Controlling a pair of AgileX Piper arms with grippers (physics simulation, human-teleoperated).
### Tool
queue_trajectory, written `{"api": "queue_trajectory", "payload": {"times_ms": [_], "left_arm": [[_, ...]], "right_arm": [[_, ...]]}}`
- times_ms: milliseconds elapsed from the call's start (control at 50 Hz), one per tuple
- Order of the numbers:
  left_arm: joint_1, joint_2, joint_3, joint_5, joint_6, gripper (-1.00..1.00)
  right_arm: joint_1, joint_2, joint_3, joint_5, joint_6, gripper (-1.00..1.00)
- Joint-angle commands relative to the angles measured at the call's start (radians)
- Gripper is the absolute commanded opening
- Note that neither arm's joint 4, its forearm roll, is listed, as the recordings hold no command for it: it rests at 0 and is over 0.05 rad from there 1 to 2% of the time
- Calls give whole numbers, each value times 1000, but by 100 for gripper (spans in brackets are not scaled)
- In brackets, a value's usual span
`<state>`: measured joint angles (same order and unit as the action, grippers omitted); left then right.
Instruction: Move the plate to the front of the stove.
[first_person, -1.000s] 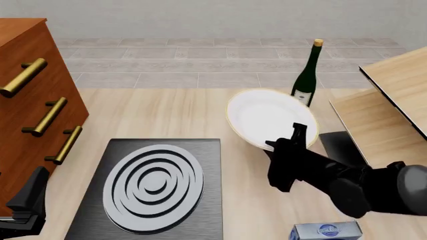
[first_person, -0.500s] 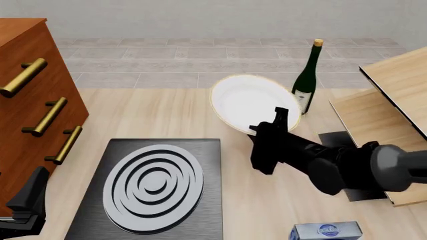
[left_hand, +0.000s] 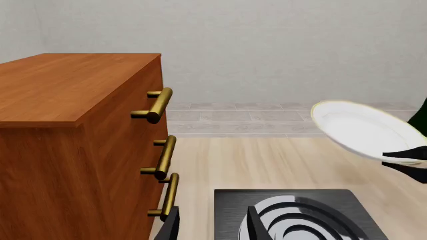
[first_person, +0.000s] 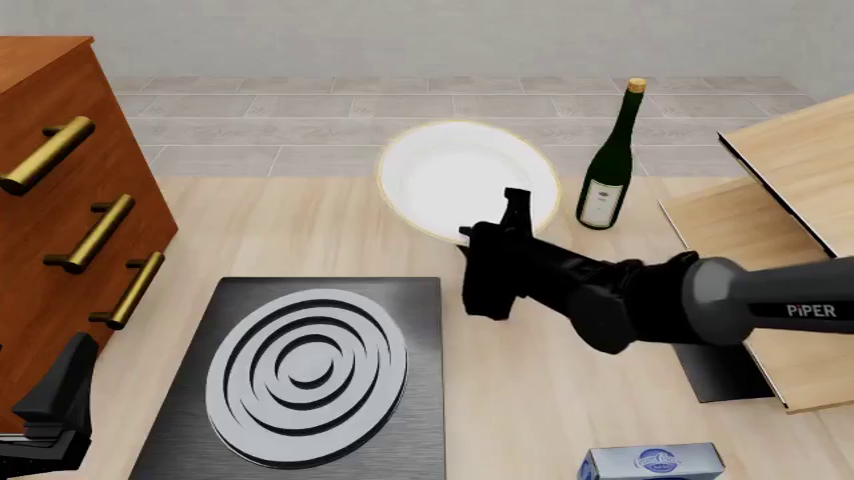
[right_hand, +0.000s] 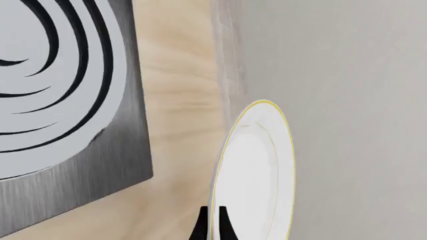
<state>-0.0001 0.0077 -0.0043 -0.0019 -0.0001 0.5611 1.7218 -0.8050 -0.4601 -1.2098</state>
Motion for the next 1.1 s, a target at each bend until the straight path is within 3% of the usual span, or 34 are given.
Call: {"api": "queue_trajectory", "payload": {"times_ms": [20, 160, 320, 580, 1100], "left_arm": [[0, 0, 0, 0, 0, 100], [0, 0, 0, 0, 0, 100], [0, 0, 0, 0, 0, 100], [0, 0, 0, 0, 0, 100], [0, 0, 0, 0, 0, 100]], "right_arm": [[45, 31, -64, -16, -57, -100], [69, 46, -100, -11, -98, -100], [99, 29, -152, 49, -103, -100], [61, 21, -273, 201, -85, -100], [18, 154, -531, 301, -100, -100]]}}
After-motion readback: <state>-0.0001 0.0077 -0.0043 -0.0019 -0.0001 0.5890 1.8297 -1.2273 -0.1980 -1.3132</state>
